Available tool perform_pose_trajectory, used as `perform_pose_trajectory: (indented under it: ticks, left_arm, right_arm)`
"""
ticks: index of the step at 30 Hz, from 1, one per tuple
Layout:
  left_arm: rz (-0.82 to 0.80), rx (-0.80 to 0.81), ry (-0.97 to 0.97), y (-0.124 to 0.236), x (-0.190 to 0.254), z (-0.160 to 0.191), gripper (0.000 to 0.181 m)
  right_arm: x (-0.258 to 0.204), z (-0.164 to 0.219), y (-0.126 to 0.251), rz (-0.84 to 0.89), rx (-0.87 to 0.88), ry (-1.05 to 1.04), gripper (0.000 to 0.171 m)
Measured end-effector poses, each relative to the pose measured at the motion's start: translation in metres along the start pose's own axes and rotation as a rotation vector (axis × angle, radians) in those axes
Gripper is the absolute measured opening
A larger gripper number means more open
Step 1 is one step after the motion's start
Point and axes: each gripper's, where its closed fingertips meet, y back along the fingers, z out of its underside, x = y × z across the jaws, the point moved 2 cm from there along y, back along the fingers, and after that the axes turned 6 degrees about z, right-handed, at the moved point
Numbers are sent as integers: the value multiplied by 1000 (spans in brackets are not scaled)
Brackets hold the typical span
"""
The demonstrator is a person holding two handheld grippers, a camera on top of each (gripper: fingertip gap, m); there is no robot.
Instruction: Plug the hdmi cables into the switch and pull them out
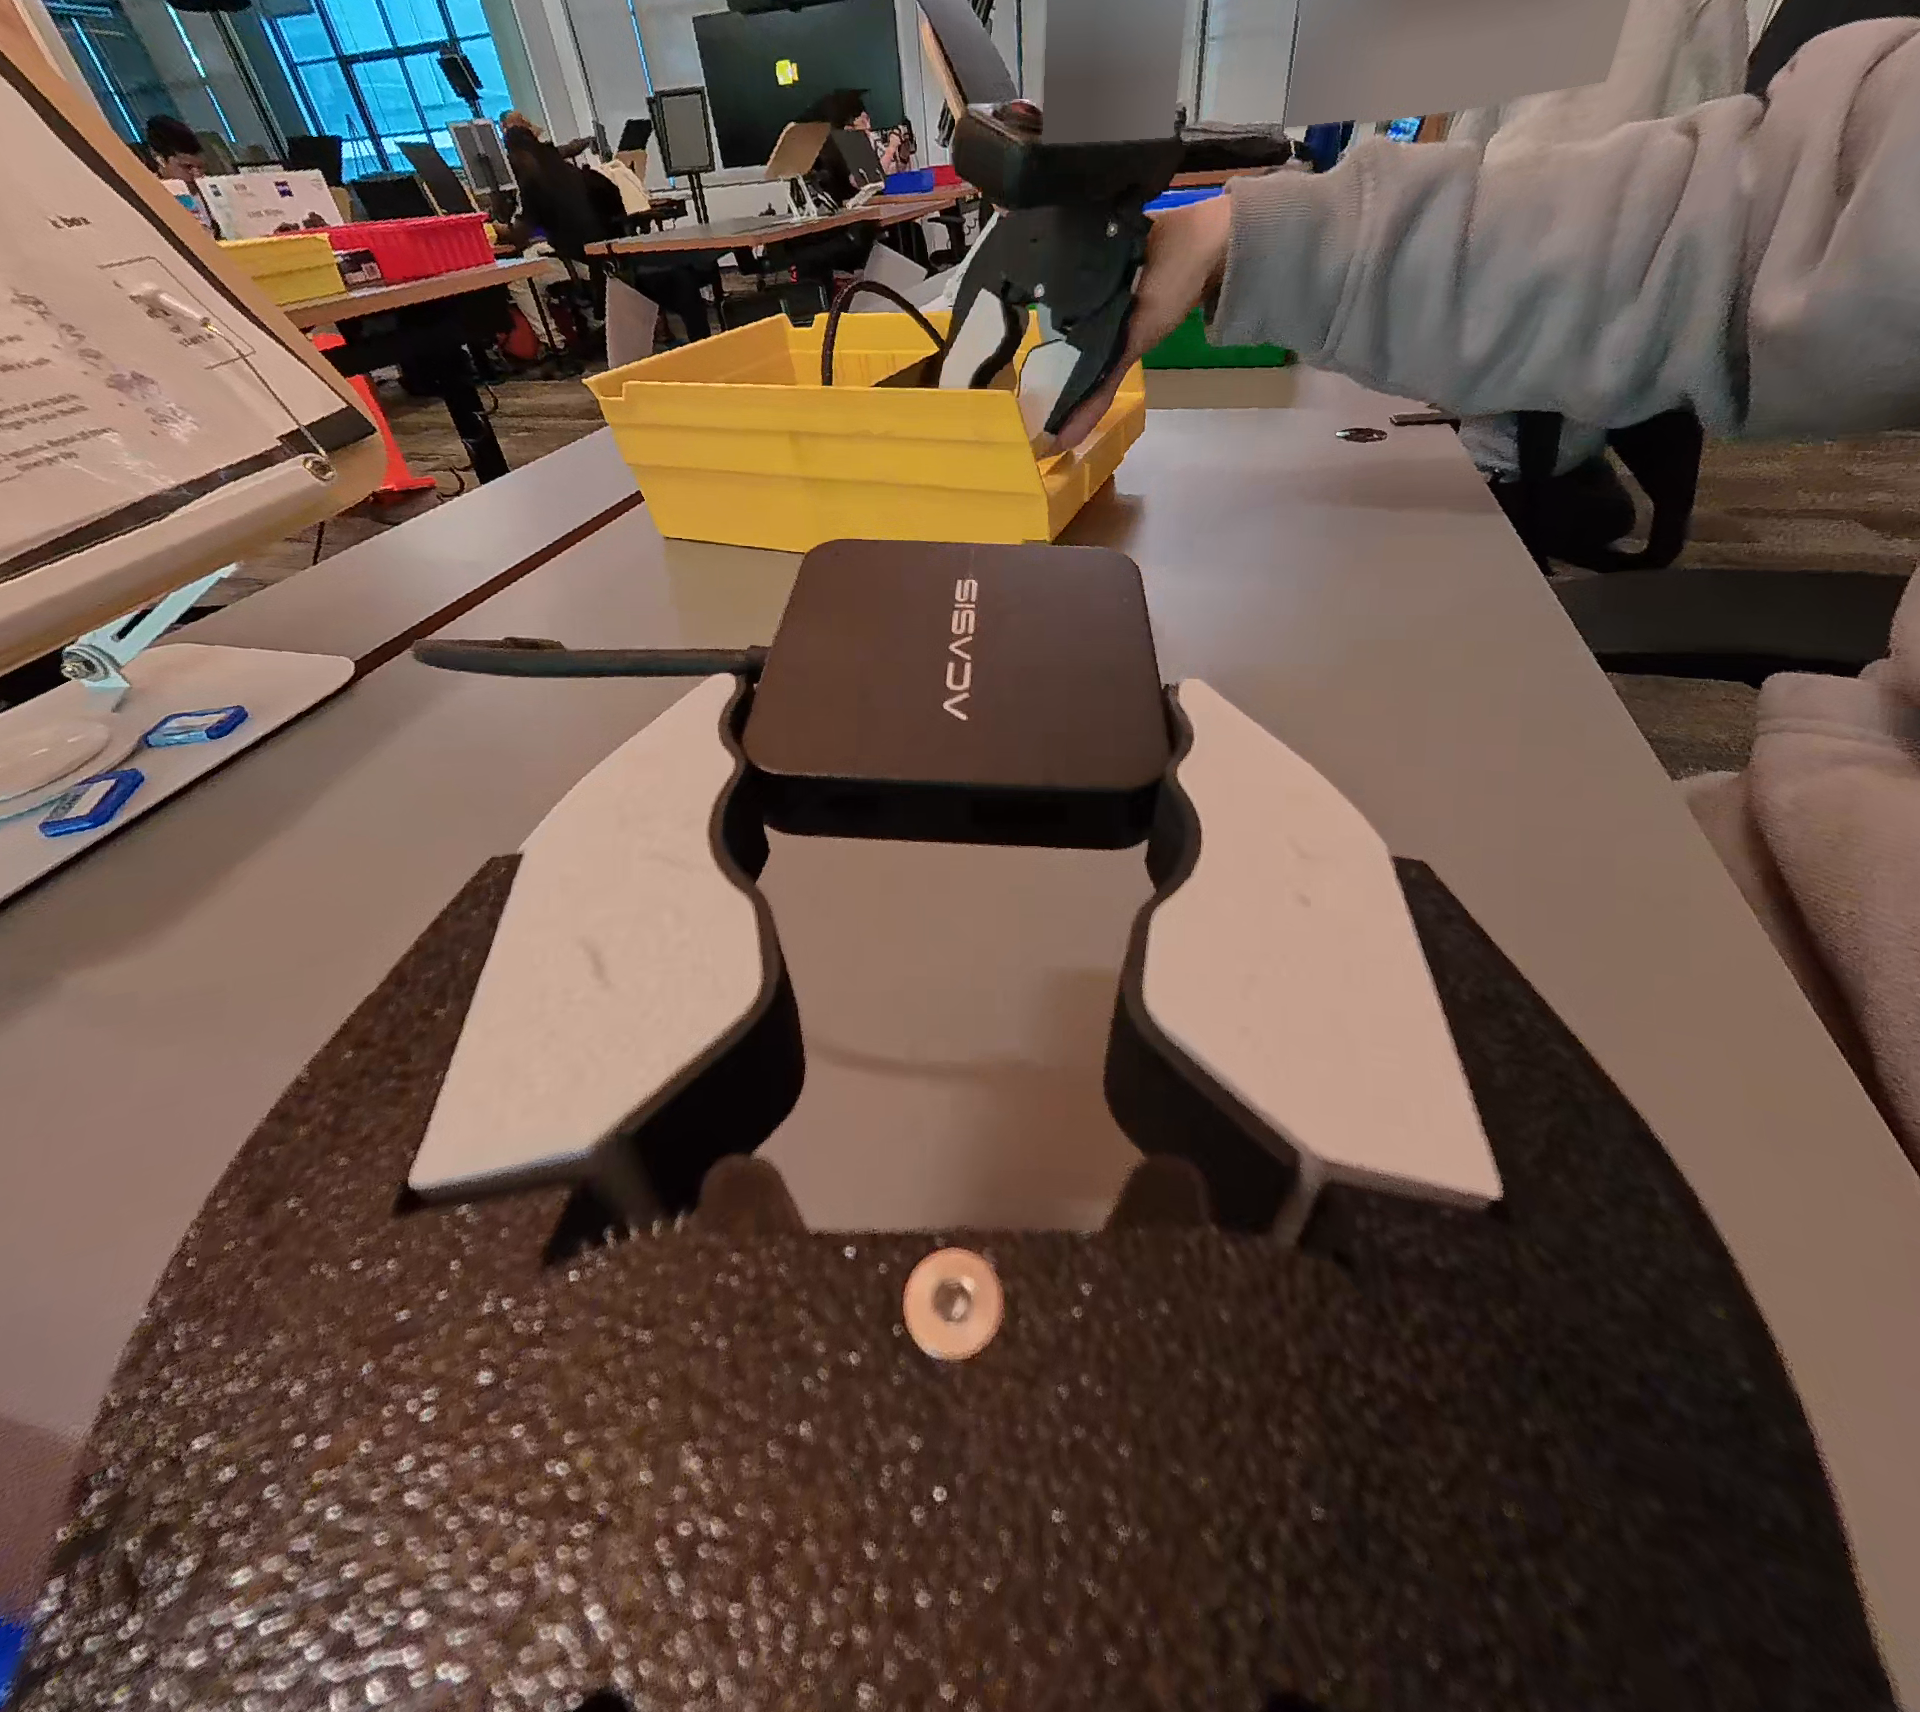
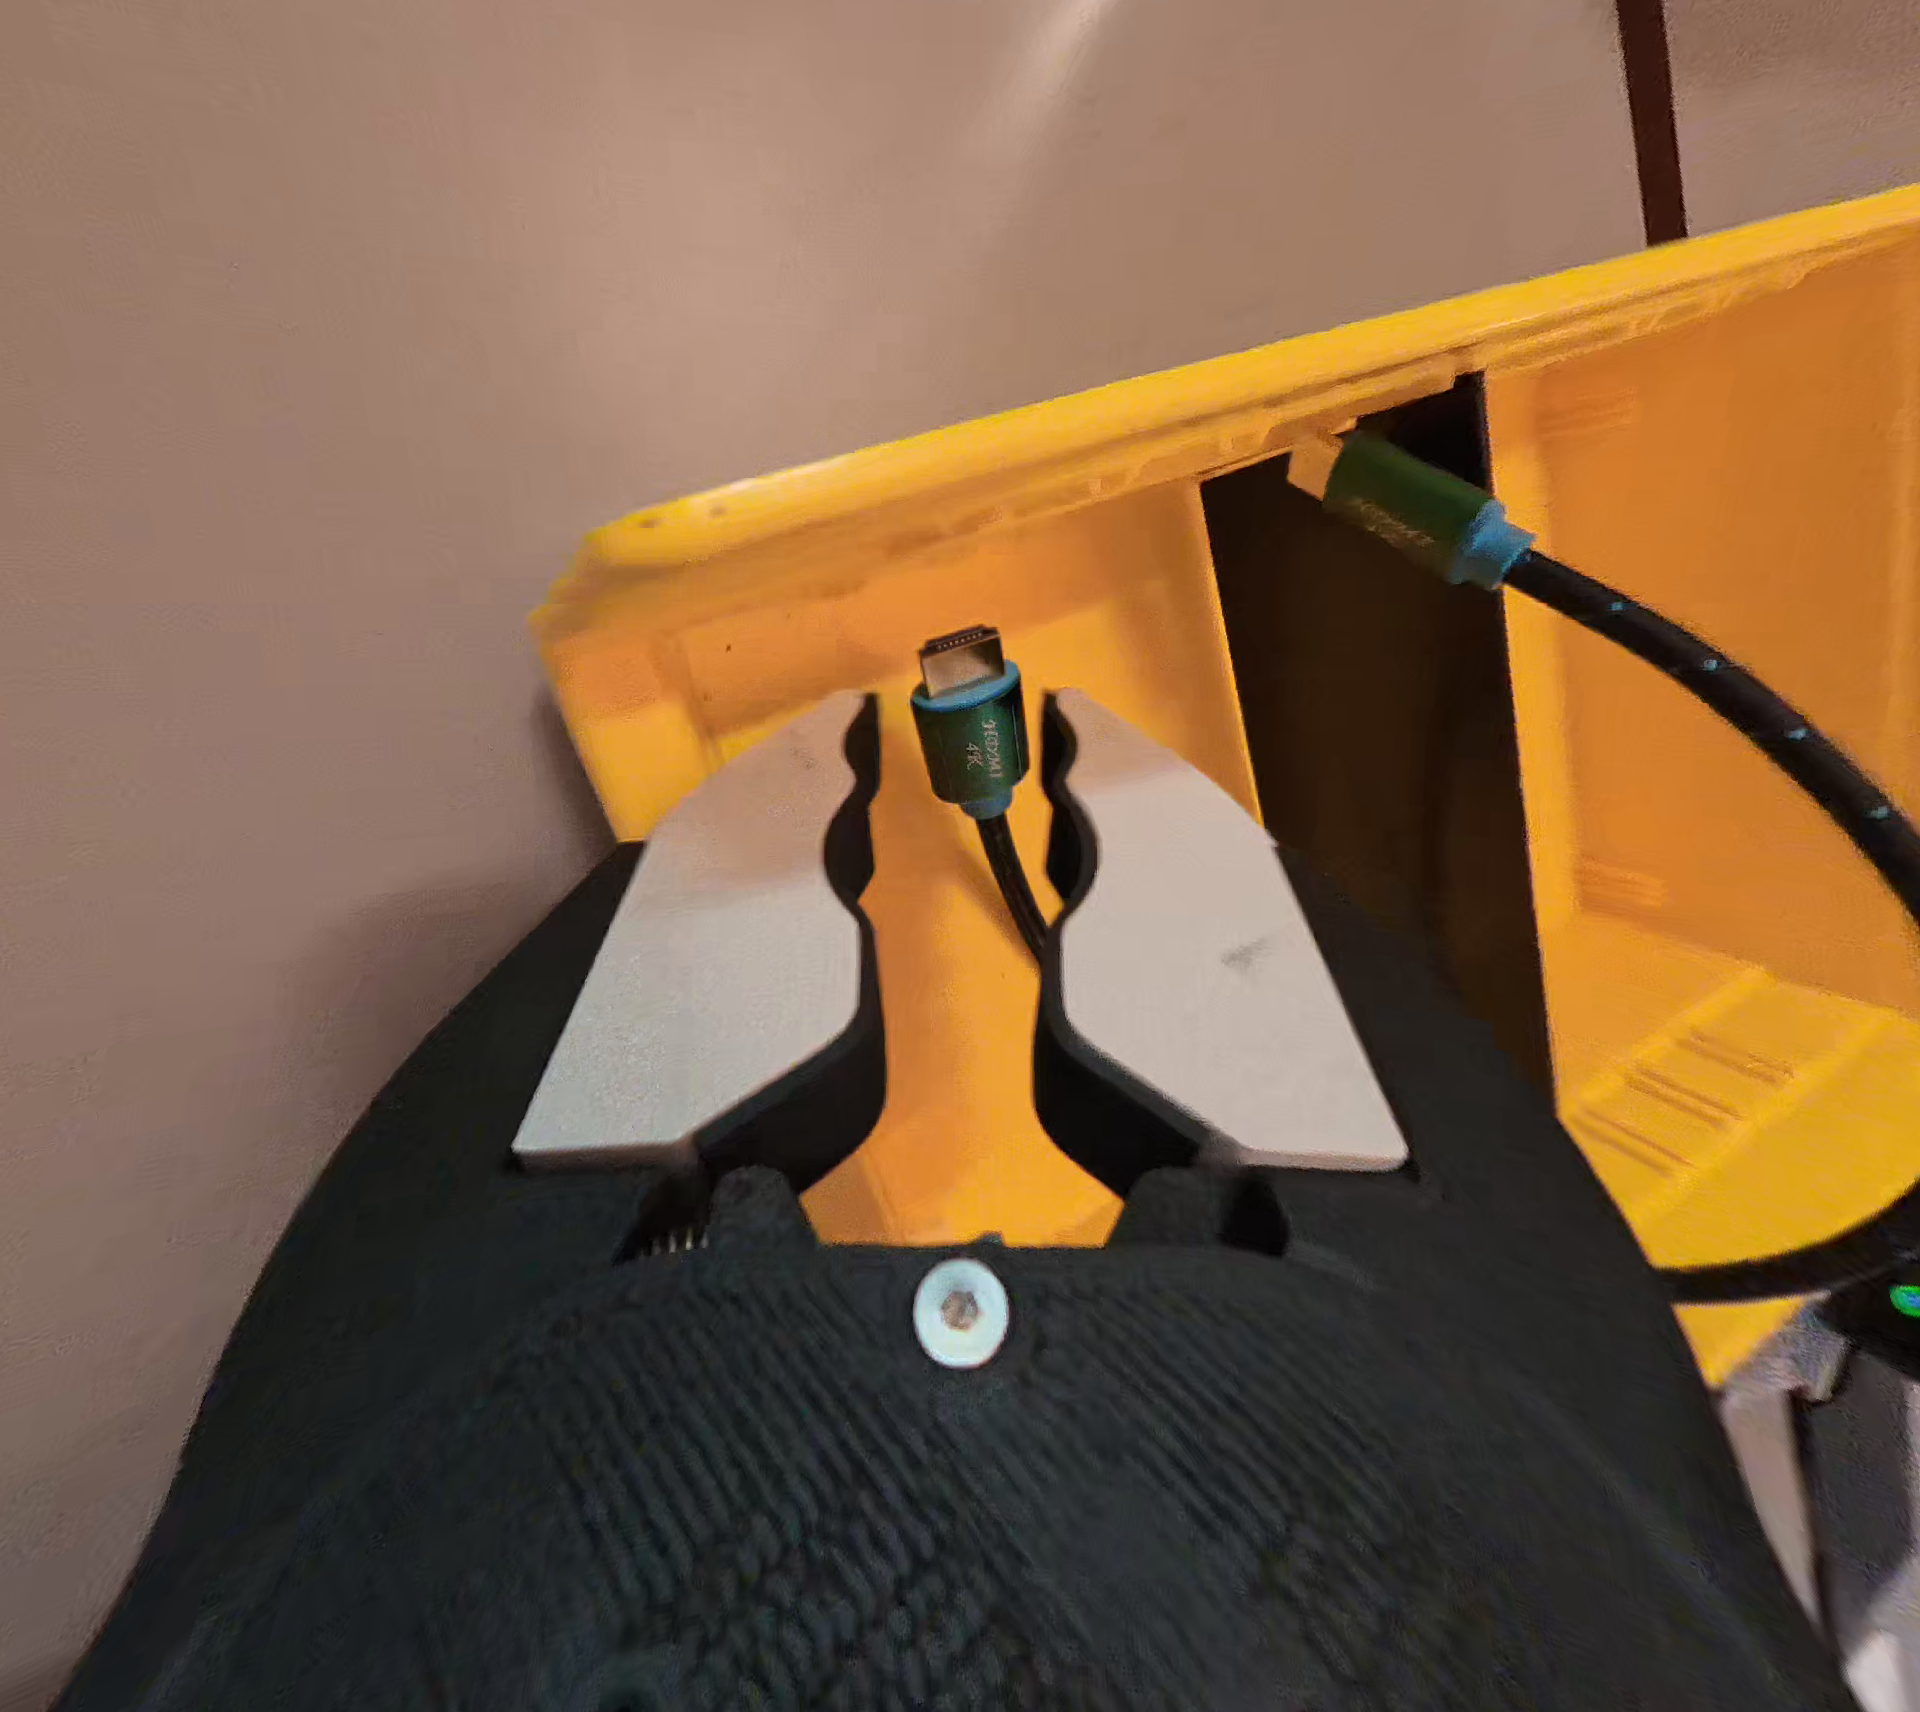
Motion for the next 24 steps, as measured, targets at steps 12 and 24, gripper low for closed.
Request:
perform_pose_trajectory:
  ticks: [12, 24]
  left_arm:
    - [-40, -57, -99, -11, 0, 4, 72]
    - [-147, -102, -415, -38, 13, -5, 72]
  right_arm:
    - [-10, -90, 108, -161, 537, -480, 82]
    - [-153, -237, 52, -1207, 496, -867, 65]
